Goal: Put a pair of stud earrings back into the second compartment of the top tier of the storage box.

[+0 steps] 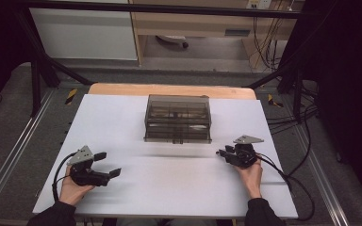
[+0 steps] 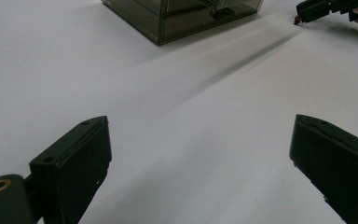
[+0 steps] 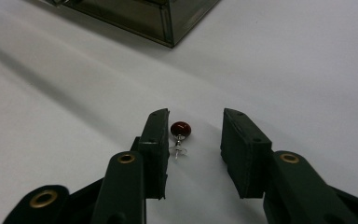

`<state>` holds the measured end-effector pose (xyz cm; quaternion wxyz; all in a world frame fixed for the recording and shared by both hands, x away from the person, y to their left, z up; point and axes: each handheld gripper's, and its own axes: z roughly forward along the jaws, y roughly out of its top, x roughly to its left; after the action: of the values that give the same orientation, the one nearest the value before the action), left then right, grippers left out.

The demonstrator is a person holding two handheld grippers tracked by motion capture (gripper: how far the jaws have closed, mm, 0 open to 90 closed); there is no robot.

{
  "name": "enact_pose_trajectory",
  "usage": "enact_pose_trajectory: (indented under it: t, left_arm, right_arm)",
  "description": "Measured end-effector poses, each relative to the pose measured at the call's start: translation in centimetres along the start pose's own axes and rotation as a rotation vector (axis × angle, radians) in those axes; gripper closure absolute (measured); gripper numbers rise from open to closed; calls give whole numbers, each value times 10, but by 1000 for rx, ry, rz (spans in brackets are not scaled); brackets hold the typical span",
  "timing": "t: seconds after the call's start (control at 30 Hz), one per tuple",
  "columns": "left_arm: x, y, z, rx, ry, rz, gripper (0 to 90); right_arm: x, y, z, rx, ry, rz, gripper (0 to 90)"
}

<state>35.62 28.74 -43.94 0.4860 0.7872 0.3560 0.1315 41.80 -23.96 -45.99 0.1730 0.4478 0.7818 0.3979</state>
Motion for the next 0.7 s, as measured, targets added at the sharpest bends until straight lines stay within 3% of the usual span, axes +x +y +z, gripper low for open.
enact_pose_trajectory:
  t: [0.47, 0.7]
  left_arm:
    - [0, 0, 0, 0, 0, 1, 49]
    - [0, 0, 0, -2, 1, 1, 49]
  right_arm:
    - [1, -1, 0, 8, 11, -16, 784]
    - [1, -1, -1, 9, 12, -13, 818]
